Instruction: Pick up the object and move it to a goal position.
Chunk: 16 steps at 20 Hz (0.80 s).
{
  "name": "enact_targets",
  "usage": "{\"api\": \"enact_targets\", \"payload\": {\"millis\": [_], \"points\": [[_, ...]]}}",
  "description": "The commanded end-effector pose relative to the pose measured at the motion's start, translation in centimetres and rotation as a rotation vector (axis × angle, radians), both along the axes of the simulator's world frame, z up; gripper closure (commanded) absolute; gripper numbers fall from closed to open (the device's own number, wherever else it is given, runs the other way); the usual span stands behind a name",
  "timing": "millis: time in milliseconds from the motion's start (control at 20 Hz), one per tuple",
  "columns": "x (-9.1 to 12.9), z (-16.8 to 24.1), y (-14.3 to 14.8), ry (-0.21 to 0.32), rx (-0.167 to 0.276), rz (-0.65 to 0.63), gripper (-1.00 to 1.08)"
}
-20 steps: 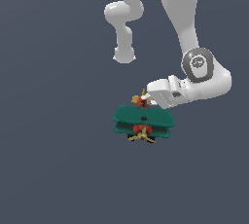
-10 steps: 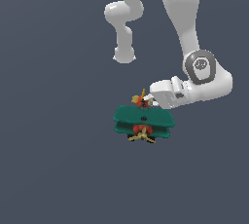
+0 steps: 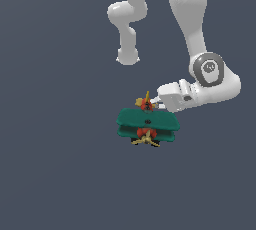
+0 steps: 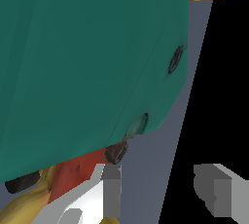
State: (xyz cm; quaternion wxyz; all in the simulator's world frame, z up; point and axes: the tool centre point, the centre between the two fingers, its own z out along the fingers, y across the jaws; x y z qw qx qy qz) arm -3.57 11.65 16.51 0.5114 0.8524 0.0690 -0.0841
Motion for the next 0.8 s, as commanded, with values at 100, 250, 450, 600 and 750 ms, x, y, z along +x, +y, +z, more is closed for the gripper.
{"api": "enact_targets", "payload": {"millis": [100,250,450,600,750], "points": [[-0.4,-0.4,0.8,0.006,0.001,0.011,-0.20],[-0.5,-0.5,1.0,0.005,-0.002,0.014,-0.20],[-0.4,-0.6,1.1,-0.002,-0.013,0.014,-0.20],[-0.4,-0.8,1.5,-0.008,-0.024,0.018,-0.20],[-0.3,-1.1,2.0,-0.016,-0.039,0.023,-0.20]]}}
